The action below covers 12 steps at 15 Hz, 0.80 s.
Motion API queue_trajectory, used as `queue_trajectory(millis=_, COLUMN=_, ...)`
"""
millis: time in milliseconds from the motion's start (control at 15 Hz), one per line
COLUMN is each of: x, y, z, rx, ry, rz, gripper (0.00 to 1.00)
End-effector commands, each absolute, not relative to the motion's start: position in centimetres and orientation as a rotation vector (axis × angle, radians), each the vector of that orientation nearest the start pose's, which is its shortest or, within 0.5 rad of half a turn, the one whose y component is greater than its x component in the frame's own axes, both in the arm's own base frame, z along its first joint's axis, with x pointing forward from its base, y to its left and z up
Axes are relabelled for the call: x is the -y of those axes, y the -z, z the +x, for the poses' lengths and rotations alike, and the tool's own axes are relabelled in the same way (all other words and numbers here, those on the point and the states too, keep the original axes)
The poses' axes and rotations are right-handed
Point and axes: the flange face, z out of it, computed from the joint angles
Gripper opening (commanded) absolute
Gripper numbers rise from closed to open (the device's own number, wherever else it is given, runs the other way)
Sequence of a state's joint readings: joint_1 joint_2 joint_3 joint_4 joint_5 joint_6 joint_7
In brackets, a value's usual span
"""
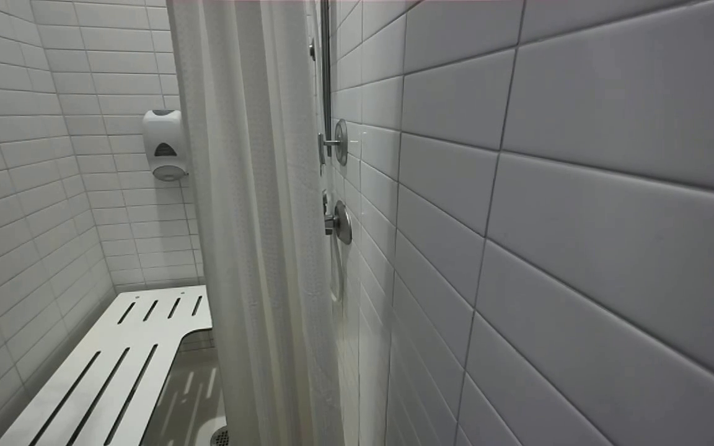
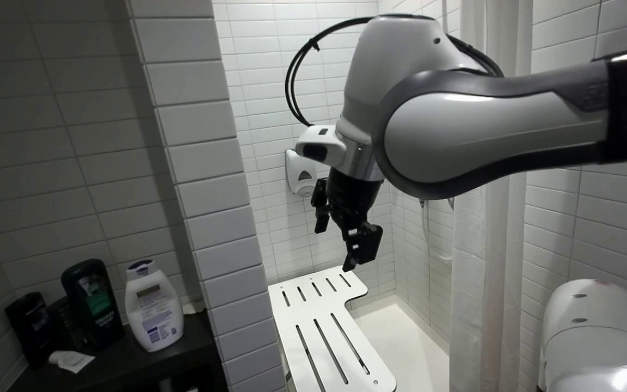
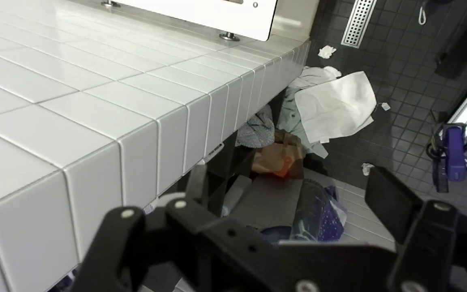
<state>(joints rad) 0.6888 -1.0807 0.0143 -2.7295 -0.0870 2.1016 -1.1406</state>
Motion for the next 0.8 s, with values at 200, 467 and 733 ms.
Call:
queue_trajectory(millis=200, x=-15.1, y=-55.4, z=23.0, rx=-2.179, ry=-0.644, rz=1.855, gripper=1.0)
queue_trajectory(millis=467, x=-15.0, y=-55.5, z=23.9, rx=-2.122, ry=-0.652, rz=1.896, gripper=1.0)
queue_trajectory(millis=733, x=-15.2, y=-55.8, z=24.5, rx=-2.075, ry=-0.678, rz=1.926, gripper=1.0)
